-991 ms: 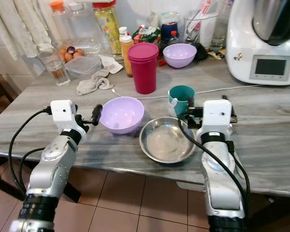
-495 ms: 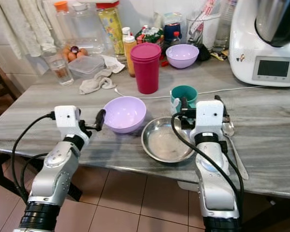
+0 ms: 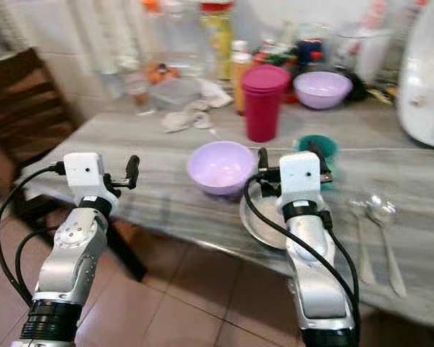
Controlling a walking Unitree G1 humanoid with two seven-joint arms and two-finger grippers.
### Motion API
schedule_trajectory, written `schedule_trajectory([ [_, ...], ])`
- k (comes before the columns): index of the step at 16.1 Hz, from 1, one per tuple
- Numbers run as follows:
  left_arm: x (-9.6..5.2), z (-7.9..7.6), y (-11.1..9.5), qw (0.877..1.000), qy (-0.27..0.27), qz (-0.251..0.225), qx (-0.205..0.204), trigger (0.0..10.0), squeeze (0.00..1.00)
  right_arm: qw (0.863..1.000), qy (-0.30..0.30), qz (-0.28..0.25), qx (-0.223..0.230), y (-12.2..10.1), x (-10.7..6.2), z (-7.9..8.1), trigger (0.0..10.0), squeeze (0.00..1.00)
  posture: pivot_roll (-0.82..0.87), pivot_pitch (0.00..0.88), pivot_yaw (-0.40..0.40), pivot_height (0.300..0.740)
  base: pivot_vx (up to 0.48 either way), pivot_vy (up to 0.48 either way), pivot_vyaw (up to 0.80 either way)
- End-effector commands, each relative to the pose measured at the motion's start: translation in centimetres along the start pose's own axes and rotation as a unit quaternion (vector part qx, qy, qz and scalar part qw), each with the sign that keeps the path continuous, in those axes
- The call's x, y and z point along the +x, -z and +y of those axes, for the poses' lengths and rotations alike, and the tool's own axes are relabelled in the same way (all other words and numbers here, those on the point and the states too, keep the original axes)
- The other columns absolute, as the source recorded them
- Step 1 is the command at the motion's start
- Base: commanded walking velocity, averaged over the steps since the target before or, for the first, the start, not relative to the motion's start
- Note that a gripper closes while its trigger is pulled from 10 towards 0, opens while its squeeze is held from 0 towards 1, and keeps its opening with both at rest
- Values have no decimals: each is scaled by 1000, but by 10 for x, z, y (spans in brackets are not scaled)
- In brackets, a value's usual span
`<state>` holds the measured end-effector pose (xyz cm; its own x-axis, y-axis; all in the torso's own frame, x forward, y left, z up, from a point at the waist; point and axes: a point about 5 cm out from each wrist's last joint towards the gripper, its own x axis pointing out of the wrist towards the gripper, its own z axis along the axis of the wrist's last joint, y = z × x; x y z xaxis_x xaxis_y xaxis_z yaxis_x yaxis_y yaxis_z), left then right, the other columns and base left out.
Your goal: Setting the table
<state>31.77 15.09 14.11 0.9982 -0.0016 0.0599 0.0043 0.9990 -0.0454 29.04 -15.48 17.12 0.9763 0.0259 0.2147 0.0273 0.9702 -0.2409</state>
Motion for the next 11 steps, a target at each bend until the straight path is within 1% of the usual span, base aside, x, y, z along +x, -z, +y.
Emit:
schedule_trajectory([
  [1,-2,9,3,1000,-18,4,15,10000,0,1000,-20,-14,5,-6,0,8,10000,0,-209,0,134,740,0,0,781],
  [2,-2,12,5,999,-29,7,26,10000,0,999,-35,-14,11,-5,-1,13,10000,0,-210,0,136,740,0,0,781],
  [4,-3,16,7,998,-49,11,39,10000,0,999,-51,-17,7,-6,-3,17,10000,0,-211,0,137,740,0,0,781],
  [5,-3,17,7,998,-50,11,41,10000,0,998,-52,-17,8,-6,-3,18,10000,0,-211,0,137,740,0,0,781],
  [7,-7,21,14,997,-56,18,51,10000,0,998,-57,-17,4,-6,-4,18,10000,0,-212,0,135,740,0,0,781],
  [9,-12,30,20,994,-83,17,72,10000,0,998,-65,-20,-2,-6,-4,19,10000,0,-213,0,130,740,0,0,781],
  [11,-13,35,24,993,-93,24,71,10000,0,997,-69,-22,-5,-7,-4,19,10000,0,-212,0,124,740,0,0,778],
])
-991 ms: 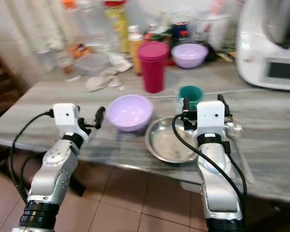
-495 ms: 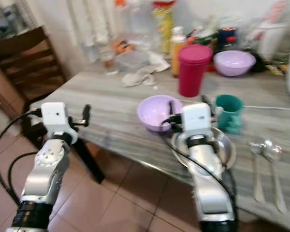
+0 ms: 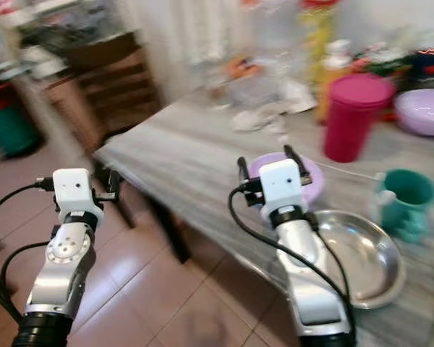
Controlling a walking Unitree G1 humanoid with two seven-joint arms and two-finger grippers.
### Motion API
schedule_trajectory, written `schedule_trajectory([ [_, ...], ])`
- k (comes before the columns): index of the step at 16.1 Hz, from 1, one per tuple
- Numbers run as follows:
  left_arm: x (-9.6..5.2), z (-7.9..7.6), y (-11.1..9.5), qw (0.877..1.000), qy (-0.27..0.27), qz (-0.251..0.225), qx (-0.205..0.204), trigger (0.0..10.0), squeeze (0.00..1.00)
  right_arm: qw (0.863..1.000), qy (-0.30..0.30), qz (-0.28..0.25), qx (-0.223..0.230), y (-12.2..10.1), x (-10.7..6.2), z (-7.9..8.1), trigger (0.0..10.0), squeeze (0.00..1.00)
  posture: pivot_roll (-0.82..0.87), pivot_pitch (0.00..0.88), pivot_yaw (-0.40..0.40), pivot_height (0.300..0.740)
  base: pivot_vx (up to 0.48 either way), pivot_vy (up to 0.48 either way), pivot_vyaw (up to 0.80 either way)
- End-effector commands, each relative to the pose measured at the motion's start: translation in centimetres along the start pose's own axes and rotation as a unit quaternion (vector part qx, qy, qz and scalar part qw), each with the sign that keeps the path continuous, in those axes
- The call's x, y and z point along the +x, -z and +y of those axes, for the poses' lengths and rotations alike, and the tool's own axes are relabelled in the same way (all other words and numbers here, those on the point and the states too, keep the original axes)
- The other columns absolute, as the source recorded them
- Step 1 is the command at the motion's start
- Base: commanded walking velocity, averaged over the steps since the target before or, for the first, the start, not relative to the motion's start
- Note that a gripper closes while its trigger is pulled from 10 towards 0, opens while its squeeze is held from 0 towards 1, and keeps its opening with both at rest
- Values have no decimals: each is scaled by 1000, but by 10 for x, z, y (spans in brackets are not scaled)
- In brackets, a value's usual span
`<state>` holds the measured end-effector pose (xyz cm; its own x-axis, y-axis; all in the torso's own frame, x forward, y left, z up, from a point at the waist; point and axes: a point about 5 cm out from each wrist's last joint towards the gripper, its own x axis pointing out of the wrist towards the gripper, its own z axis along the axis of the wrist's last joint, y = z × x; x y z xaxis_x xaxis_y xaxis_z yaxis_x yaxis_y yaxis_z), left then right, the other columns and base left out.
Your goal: Setting the table
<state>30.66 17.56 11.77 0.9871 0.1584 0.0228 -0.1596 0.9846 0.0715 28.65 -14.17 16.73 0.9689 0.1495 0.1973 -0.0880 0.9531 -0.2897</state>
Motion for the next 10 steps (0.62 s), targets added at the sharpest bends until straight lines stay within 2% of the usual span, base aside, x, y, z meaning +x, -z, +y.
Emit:
schedule_trajectory([
  [1,1,9,4,1000,-15,8,8,10000,0,1000,-6,-16,4,-7,2,5,10000,0,-212,0,124,740,0,0,781],
  [10,1,10,15,999,-34,22,7,10000,0,1000,-22,-16,10,-7,6,8,10000,0,-187,0,87,740,0,0,775],
])
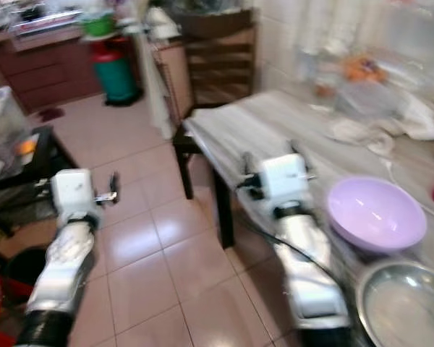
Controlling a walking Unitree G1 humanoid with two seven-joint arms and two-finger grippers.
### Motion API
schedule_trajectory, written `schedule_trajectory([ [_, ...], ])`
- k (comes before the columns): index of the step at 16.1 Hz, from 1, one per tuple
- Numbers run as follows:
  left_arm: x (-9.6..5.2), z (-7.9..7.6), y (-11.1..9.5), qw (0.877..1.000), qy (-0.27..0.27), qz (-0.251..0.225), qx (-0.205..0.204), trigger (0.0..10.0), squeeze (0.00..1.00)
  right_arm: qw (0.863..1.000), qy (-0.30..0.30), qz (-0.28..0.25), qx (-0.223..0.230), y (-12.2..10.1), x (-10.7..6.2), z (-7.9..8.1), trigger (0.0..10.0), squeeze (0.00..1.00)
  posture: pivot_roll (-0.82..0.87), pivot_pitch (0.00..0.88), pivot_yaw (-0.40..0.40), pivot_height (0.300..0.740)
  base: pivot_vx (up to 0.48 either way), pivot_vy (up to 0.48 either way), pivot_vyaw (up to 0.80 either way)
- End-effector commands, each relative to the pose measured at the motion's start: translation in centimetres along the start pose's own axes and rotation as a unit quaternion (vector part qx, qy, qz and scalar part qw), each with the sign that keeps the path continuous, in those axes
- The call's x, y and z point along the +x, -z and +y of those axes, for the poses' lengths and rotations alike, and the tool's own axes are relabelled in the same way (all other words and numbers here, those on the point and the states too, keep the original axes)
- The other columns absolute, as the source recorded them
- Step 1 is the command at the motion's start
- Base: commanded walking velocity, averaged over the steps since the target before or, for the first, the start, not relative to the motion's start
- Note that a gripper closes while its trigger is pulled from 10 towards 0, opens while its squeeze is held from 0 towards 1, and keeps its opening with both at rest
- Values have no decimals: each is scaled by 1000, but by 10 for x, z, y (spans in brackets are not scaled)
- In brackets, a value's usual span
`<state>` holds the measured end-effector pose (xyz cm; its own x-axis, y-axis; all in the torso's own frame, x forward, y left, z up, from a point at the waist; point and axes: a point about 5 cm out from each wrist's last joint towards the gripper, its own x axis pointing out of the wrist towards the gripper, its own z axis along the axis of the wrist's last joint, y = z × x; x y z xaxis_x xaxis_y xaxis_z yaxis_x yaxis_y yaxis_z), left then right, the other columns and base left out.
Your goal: Setting the table
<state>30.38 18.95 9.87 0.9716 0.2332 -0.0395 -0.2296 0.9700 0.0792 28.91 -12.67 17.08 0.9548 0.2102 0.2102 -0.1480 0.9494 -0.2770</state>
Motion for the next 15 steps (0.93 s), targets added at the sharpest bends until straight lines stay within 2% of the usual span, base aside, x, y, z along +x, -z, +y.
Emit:
schedule_trajectory([
  [1,-1,-2,-3,1000,-6,-10,2,10000,0,1000,-3,-1,-3,0,1,-4,10000,0,-177,0,77,740,0,0,769],
  [6,-5,0,3,1000,-29,-7,-3,10000,0,1000,-23,-2,6,1,8,-1,10000,0,-139,0,20,740,0,0,716],
  [10,-11,0,10,999,-49,3,-14,10000,0,999,-43,5,16,5,12,1,10000,0,-108,0,-21,740,0,0,0],
  [13,-13,0,13,999,-48,8,-11,10000,0,999,-38,5,21,6,16,0,10000,0,-105,0,-15,740,0,85,0],
  [15,-10,1,12,999,-39,7,-3,10000,0,999,-25,11,24,9,12,-1,10000,0,-125,0,18,740,0,293,0],
])
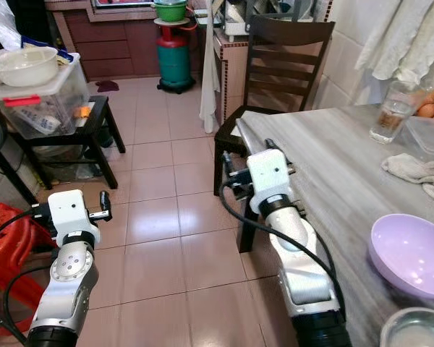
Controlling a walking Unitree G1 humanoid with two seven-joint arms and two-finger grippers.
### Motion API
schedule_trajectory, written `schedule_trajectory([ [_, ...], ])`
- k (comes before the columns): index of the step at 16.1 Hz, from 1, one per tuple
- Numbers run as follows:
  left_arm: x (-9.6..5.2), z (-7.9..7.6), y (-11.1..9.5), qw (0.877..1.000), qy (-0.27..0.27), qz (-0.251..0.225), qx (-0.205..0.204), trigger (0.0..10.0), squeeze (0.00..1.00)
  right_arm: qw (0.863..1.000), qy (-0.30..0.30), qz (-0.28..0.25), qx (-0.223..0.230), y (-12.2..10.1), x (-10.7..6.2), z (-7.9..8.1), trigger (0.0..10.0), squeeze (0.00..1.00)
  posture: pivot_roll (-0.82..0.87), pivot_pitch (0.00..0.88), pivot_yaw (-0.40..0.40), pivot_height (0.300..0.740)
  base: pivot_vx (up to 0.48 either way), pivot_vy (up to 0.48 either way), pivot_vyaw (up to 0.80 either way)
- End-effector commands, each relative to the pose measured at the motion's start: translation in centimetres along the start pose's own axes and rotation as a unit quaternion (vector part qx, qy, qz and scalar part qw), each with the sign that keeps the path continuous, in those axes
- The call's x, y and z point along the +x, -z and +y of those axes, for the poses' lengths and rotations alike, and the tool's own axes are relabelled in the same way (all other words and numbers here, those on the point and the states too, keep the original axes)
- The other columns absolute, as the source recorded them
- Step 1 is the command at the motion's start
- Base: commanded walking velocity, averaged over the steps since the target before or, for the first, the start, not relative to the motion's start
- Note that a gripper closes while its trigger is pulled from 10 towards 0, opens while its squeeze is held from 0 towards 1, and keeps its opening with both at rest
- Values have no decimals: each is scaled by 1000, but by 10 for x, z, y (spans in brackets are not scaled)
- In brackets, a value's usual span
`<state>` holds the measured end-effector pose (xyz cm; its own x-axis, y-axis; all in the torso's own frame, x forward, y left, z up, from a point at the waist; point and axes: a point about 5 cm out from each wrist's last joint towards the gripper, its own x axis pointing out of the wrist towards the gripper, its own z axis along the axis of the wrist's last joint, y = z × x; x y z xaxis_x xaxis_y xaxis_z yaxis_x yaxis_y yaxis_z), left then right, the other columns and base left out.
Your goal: Setting the table
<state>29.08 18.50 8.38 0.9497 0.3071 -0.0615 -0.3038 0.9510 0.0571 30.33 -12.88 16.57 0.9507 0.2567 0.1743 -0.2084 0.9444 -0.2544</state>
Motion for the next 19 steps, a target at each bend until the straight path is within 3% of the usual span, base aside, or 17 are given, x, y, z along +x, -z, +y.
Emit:
schedule_trajectory([
  [1,5,4,-5,1000,2,-8,12,10000,0,1000,5,0,6,1,-1,2,10000,0,-132,0,29,740,0,330,0],
  [10,11,-5,-13,998,44,-14,29,10000,0,999,52,-4,11,3,-11,-2,10000,0,-172,0,94,740,0,463,0],
  [19,10,-8,-13,999,44,-12,29,10000,0,999,43,-10,4,1,-9,-2,10000,0,-168,0,87,740,0,480,800],
])
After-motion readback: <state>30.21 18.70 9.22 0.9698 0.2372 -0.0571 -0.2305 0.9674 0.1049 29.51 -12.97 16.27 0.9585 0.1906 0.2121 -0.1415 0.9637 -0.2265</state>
